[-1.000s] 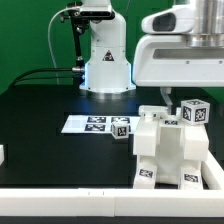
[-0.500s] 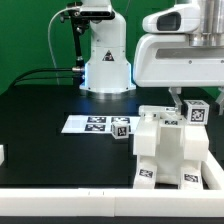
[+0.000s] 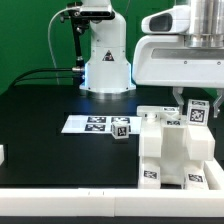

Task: Assemble chair

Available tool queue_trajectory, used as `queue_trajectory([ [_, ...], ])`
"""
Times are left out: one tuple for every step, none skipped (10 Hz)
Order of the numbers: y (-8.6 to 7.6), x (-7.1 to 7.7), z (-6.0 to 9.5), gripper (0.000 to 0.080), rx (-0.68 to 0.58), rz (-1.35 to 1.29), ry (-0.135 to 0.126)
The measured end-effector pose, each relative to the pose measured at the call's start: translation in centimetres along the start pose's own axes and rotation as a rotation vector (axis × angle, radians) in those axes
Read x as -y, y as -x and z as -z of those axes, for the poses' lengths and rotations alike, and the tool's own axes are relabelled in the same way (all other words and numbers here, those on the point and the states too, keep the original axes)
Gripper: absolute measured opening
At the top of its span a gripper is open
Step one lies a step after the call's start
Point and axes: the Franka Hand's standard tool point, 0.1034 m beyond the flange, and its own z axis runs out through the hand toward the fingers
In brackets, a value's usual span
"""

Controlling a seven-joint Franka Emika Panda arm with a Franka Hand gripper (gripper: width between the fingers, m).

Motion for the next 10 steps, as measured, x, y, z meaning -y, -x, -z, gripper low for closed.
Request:
queue_trajectory([
  [0.01, 0.05, -0.01, 0.0272, -0.002, -0.136, -0.002],
  [-0.01, 0.02, -0.04, 0.0272, -0.003, -0.26, -0.005],
  [-0.02, 0.04, -0.05, 0.0272, -0.001, -0.36, -0.008],
  [0.0, 0.07, -0.06, 0.0272, 0.001, -0.487, -0.009],
  [-0.04, 0.08, -0.08, 0.0272, 0.008, -0.586, -0.017],
  [-0.07, 0.2, -0.09, 0.0272, 0.019, -0.721, -0.028],
  [-0.03, 0.28, -0.11, 0.0272, 0.025, -0.802, -0.032],
  [0.0, 0.4, -0.11, 0.0272, 0.034, -0.901, -0.04],
  [-0.02, 0.37, -0.14, 0.0272, 0.042, -0.965, -0.049],
  [-0.01, 0.35, -0.15, 0.0272, 0.045, -0.971, -0.055],
])
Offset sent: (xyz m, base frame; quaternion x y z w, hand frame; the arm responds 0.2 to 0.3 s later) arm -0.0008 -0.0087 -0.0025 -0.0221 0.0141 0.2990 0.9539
